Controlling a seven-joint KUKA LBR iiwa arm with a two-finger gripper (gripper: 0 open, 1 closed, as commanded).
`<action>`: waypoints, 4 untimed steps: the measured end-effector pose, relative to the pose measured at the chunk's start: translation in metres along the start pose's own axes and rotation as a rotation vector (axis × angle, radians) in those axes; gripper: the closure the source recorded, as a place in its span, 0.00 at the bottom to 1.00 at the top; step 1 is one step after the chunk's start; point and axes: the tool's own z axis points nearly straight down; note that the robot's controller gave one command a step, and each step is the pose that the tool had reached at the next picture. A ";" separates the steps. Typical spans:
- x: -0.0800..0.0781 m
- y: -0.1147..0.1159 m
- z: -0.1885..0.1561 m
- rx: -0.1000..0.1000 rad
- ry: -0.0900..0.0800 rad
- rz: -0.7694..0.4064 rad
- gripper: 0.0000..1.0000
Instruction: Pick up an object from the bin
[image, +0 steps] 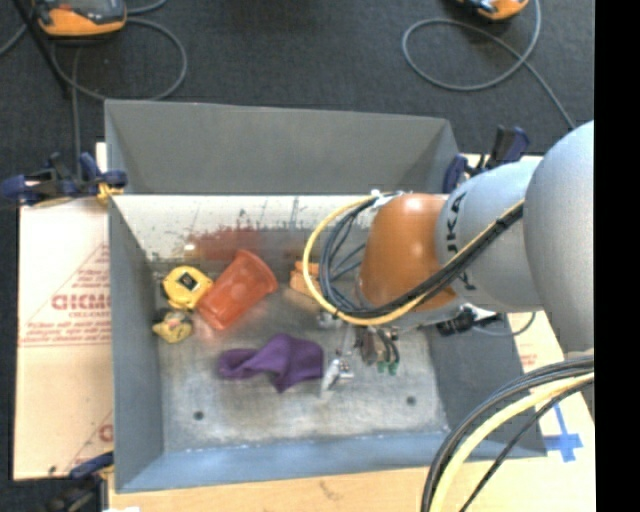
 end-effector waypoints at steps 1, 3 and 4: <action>0.003 0.020 0.003 0.003 -0.001 -0.065 0.00; 0.023 0.057 0.006 0.004 0.016 -0.034 1.00; 0.024 0.063 -0.109 -0.001 -0.001 -0.050 1.00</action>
Offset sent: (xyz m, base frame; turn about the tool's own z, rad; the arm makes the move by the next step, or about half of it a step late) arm -0.0200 0.0611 -0.0128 -0.0297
